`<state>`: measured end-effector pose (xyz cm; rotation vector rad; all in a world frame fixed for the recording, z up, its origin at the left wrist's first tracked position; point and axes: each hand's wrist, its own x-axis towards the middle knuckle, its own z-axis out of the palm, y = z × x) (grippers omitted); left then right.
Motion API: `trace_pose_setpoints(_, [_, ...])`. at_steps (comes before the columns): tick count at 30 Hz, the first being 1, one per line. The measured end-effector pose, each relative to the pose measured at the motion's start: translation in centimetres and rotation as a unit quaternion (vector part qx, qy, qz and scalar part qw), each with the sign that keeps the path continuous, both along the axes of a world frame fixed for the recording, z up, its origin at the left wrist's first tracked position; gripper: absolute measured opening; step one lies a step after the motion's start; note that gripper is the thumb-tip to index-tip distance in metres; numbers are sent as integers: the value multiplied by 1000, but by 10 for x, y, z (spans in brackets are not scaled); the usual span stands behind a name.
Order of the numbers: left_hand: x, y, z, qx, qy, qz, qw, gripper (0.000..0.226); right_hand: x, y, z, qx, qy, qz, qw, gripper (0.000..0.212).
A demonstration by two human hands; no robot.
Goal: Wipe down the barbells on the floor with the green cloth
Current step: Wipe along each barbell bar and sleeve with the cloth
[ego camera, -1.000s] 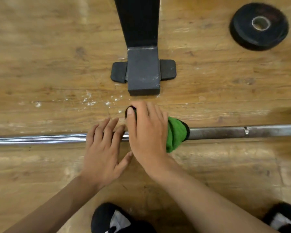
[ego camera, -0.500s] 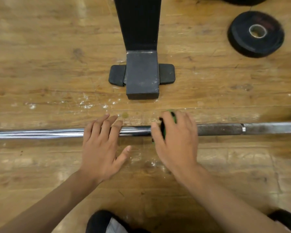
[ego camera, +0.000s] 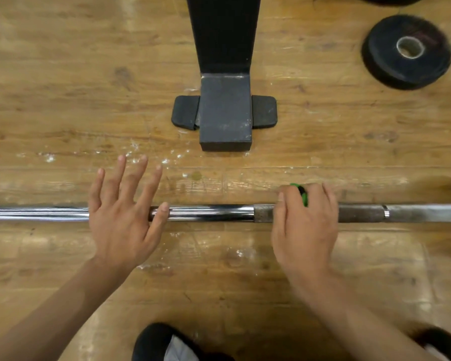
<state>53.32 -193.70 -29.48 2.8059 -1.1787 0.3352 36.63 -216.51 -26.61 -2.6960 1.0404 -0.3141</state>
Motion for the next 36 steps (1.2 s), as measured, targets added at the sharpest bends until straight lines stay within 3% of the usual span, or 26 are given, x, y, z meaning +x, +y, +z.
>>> trace_pose_setpoints(3, [6, 2, -1, 2, -8, -12, 1000, 65, 49, 60, 0, 27, -22, 127, 991, 19])
trace_pose_setpoints(6, [13, 1, 3, -1, 8, -47, 999, 68, 62, 57, 1, 6, 18, 251, 968, 23])
trace_pose_setpoints(8, [17, 6, 6, -29, 35, -49, 998, 67, 43, 25, 0, -23, 14, 231, 972, 24])
trace_pose_setpoints(11, [22, 30, 5, -59, 36, 24, 997, 65, 7, -24, -1, -40, 10, 142, 989, 34])
trace_pose_setpoints(14, [29, 43, -1, -38, 42, 65, 996, 64, 19, -2, 0, -8, 13, 34, 999, 30])
trace_pose_setpoints(16, [33, 39, -2, -45, 49, 67, 996, 63, 57, 46, 0, 13, 5, 63, 998, 20])
trace_pose_setpoints(19, [36, 38, -1, -41, 49, 51, 997, 60, 114, 110, 3, 58, 19, 189, 980, 18])
trace_pose_setpoints(23, [44, 42, 1, -36, 63, 29, 997, 58, 107, 83, 2, 0, 51, 240, 969, 17])
trace_pose_setpoints(27, [41, 38, -5, -62, 33, 38, 997, 56, 33, -4, 4, -48, 50, 112, 991, 33])
trace_pose_setpoints(30, [38, 37, -4, -68, 32, 37, 997, 57, 45, 14, 5, -22, 54, 30, 998, 32])
trace_pose_setpoints(31, [36, 37, -3, -61, 39, 41, 997, 58, 63, 32, 5, -21, 57, 48, 997, 30])
trace_pose_setpoints(34, [33, 39, 7, -18, 89, 57, 994, 62, 103, 86, 6, -5, 56, 223, 973, 7])
trace_pose_setpoints(36, [30, 39, 17, 30, 108, 53, 992, 66, 108, 84, 5, -21, 52, 298, 953, 9])
